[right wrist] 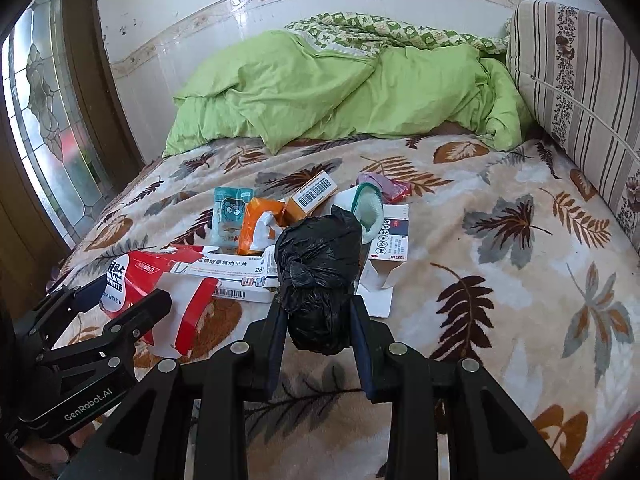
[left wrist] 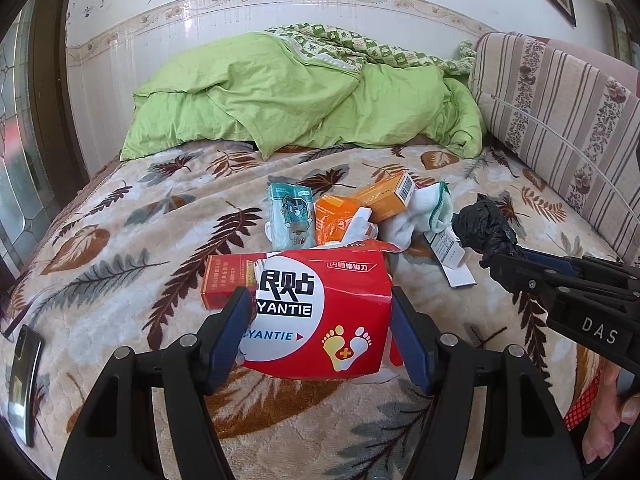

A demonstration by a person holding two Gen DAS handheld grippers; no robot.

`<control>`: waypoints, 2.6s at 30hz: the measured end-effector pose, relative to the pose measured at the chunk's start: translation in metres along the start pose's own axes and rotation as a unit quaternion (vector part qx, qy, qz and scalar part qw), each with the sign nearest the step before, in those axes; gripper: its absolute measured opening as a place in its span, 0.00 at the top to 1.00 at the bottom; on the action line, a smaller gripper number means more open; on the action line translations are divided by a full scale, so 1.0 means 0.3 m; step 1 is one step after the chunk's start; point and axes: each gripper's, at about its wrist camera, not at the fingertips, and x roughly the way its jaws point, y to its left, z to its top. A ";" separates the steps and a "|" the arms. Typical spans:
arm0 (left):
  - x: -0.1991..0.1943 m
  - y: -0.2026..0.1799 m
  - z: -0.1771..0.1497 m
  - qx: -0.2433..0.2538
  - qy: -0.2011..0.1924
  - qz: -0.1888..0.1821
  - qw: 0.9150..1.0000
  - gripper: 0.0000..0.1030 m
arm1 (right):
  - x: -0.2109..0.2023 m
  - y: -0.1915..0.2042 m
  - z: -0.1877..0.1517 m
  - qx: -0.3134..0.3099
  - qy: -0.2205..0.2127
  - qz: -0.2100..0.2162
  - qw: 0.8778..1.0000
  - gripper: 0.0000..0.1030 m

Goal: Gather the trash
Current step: 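Lift the black bag with the right tool and carry it over the red basket, then open the right tool to drop the black bag into the red basket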

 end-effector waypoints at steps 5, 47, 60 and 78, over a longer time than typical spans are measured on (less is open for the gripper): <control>-0.002 0.002 0.000 0.001 0.000 -0.001 1.000 0.34 | -0.010 0.005 -0.001 0.000 -0.002 0.001 1.000 0.68; -0.293 -1.138 -0.034 0.187 0.060 -0.381 0.903 0.32 | -0.860 -0.888 -0.565 0.302 -0.042 -0.179 0.936 0.60; -0.269 -0.980 -0.033 0.148 0.076 -0.332 0.929 0.22 | -0.867 -0.859 -0.538 0.297 -0.056 -0.161 0.940 0.46; -0.206 -0.210 -0.011 0.000 0.063 -0.145 0.987 0.19 | -0.664 -0.456 -0.252 0.160 -0.022 -0.047 0.986 0.39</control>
